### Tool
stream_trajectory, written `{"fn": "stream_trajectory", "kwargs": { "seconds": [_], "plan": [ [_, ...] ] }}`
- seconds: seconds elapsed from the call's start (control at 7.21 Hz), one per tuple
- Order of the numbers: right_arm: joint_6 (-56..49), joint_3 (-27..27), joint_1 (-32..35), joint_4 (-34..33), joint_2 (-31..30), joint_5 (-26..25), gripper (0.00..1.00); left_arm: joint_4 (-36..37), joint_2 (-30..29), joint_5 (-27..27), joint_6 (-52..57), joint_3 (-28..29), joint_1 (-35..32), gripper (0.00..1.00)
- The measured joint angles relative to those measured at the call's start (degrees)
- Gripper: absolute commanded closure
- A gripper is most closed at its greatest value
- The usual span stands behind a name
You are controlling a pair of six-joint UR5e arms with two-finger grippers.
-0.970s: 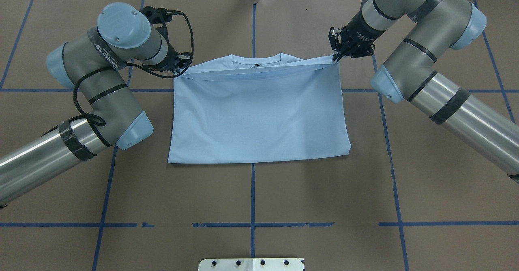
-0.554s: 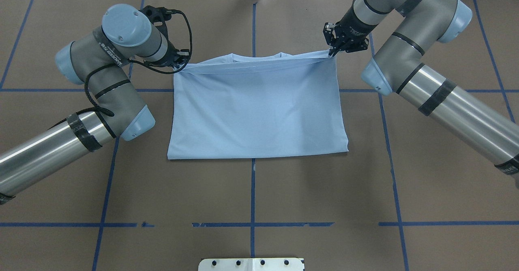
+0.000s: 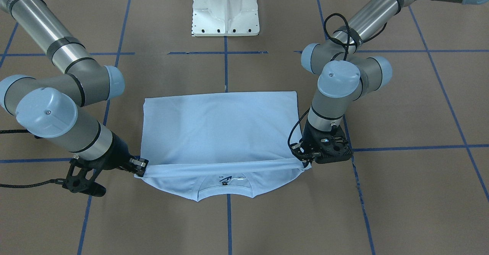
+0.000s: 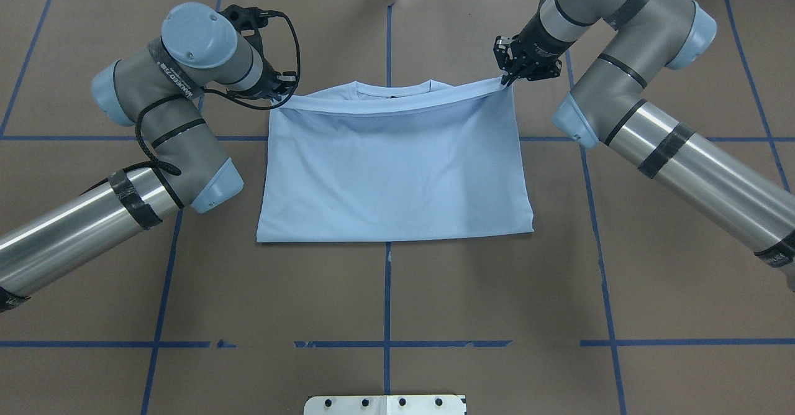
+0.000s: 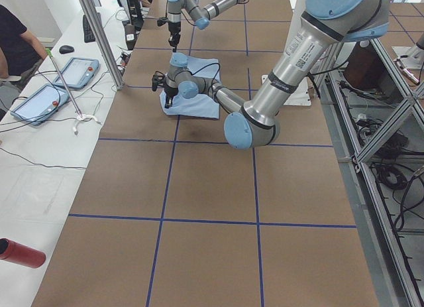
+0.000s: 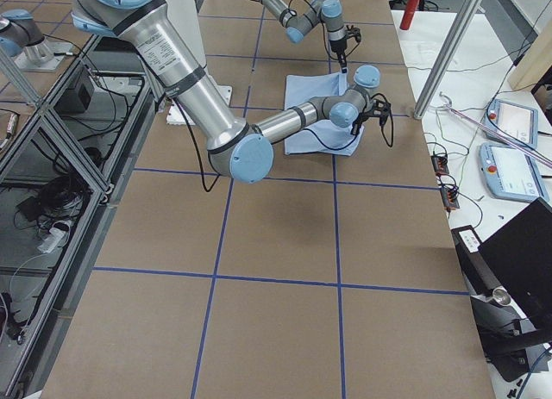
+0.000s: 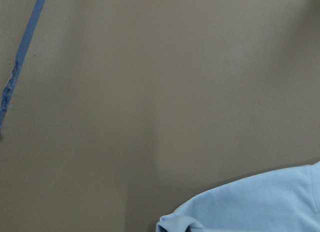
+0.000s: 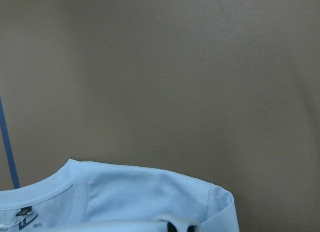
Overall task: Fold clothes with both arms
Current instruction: 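Lay the hem down near the collar and open both grippers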
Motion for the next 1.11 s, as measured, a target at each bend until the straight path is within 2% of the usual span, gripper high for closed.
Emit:
{"fn": "stream_trajectory", "kwargs": {
  "seconds": [0.14, 0.28, 0.55, 0.83, 0.97, 1.11],
  "plan": [
    [-0.08, 0.08, -0.19, 0.07, -0.19, 0.02, 0.69, 0.01, -0.10, 0.00, -0.09, -0.02, 0.10, 0.13],
    [-0.15, 0.10, -0.38, 0.10, -0.33, 0.01, 0.01, 0.02, -0.11, 0.02, -0.10, 0.01, 0.19, 0.00],
    [-0.28, 0.08, -0.83, 0.32, -0.58, -0.39, 0.00, 0.02, -0.10, 0.08, -0.01, 0.11, 0.28, 0.00],
    [-1.03, 0.31, -1.09, 3.47, -2.05, -0.45, 0.00, 0.10, -0.15, 0.03, 0.10, -0.04, 0.29, 0.00],
    [-0.76, 2.19, -1.64, 5.90, -4.12, -0.47, 0.00, 0.20, -0.15, 0.01, 0.08, -0.21, 0.26, 0.00],
    [-0.41, 7.12, -2.71, 7.12, -8.25, -0.63, 0.00, 0.37, -0.16, 0.00, -0.02, -0.48, 0.22, 0.00]
  ]
}}
